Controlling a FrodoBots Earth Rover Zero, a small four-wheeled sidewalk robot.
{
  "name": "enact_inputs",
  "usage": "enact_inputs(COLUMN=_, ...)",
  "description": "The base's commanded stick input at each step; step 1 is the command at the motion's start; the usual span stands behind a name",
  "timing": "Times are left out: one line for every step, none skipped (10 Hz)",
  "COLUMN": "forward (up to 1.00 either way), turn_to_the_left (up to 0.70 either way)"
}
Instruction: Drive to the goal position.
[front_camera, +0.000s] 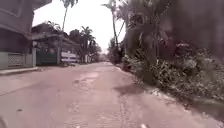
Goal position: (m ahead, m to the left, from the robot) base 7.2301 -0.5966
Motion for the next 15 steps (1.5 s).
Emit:
enact_inputs(forward=1.00, turn_to_the_left=0.00)
enact_inputs(forward=1.00, turn_to_the_left=0.00)
enact_inputs(forward=1.00, turn_to_the_left=0.00)
enact_inputs(forward=1.00, turn_to_the_left=0.00)
enact_inputs(forward=1.00, turn_to_the_left=0.00)
enact_inputs(forward=1.00, turn_to_the_left=0.00)
enact_inputs(forward=1.00, turn_to_the_left=0.00)
enact_inputs(forward=1.00, turn_to_the_left=0.00)
enact_inputs(forward=1.00, turn_to_the_left=0.00)
enact_inputs(forward=1.00, turn_to_the_left=0.00)
enact_inputs(forward=1.00, turn_to_the_left=0.00)
enact_inputs(forward=1.00, turn_to_the_left=0.00)
enact_inputs(forward=1.00, turn_to_the_left=0.00)
enact_inputs(forward=1.00, turn_to_the_left=0.00)
enact_inputs(forward=1.00, turn_to_the_left=0.00)
